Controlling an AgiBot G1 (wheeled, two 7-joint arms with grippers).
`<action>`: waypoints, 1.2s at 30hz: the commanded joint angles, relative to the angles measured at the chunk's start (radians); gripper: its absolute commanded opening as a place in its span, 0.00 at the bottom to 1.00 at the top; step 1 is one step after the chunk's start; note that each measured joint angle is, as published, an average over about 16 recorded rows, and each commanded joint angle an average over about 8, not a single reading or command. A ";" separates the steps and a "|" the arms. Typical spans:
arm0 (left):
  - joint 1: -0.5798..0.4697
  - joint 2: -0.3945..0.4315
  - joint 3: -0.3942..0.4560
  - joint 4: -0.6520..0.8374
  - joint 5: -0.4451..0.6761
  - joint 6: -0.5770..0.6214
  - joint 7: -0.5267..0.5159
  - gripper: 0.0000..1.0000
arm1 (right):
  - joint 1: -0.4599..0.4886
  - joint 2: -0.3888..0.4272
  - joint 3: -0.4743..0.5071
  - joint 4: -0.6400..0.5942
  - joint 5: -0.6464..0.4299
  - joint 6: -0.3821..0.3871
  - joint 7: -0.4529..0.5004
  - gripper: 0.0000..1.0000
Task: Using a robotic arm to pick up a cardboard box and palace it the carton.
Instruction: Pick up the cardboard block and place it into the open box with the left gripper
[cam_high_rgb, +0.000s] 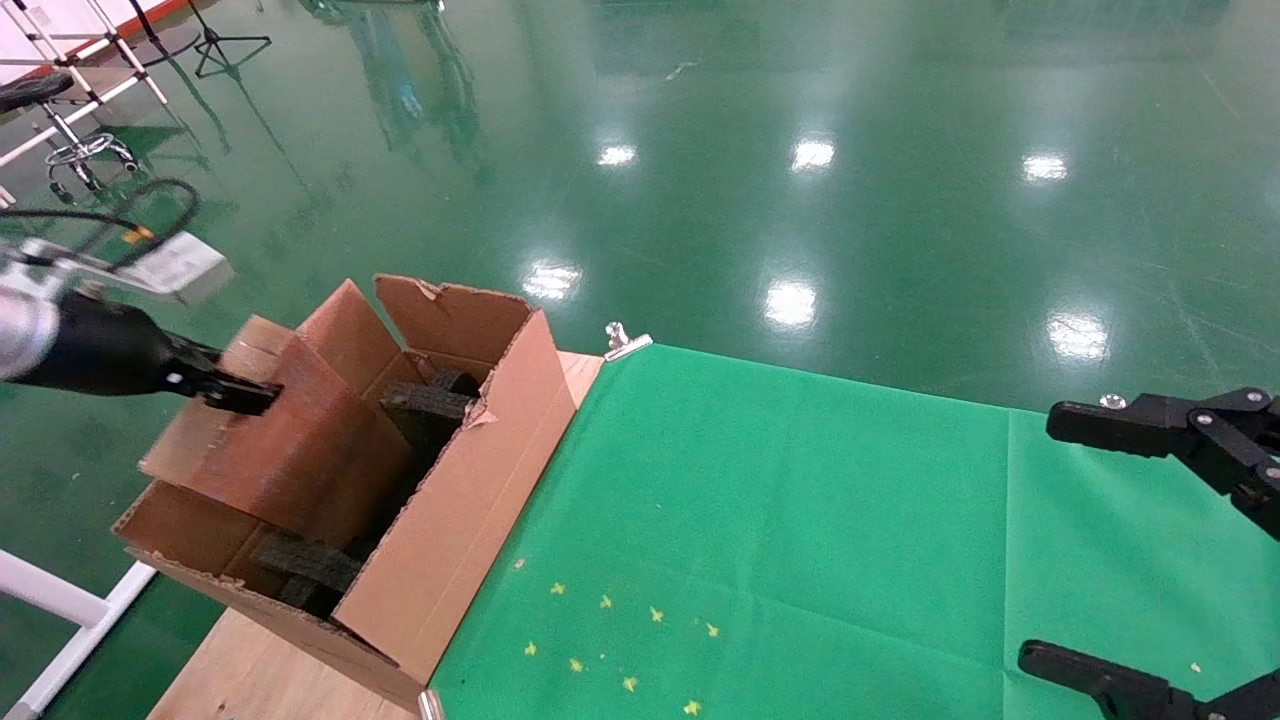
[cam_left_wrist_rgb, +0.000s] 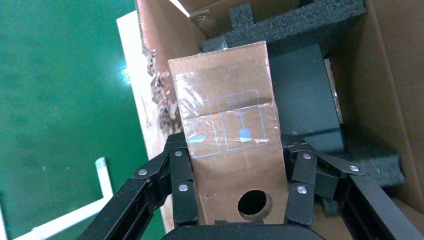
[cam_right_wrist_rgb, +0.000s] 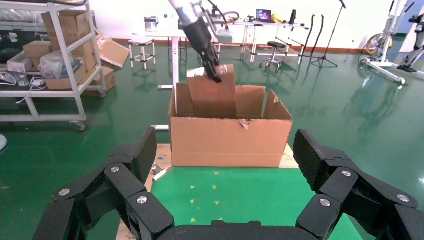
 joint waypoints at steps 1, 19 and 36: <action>0.035 0.035 0.001 0.076 -0.027 -0.034 0.044 0.00 | 0.000 0.000 0.000 0.000 0.000 0.000 0.000 1.00; 0.220 0.255 -0.022 0.550 -0.143 -0.052 0.215 0.55 | 0.000 0.001 -0.001 0.000 0.001 0.001 -0.001 1.00; 0.227 0.262 -0.024 0.572 -0.145 -0.044 0.218 1.00 | 0.000 0.001 -0.002 0.000 0.001 0.001 -0.001 1.00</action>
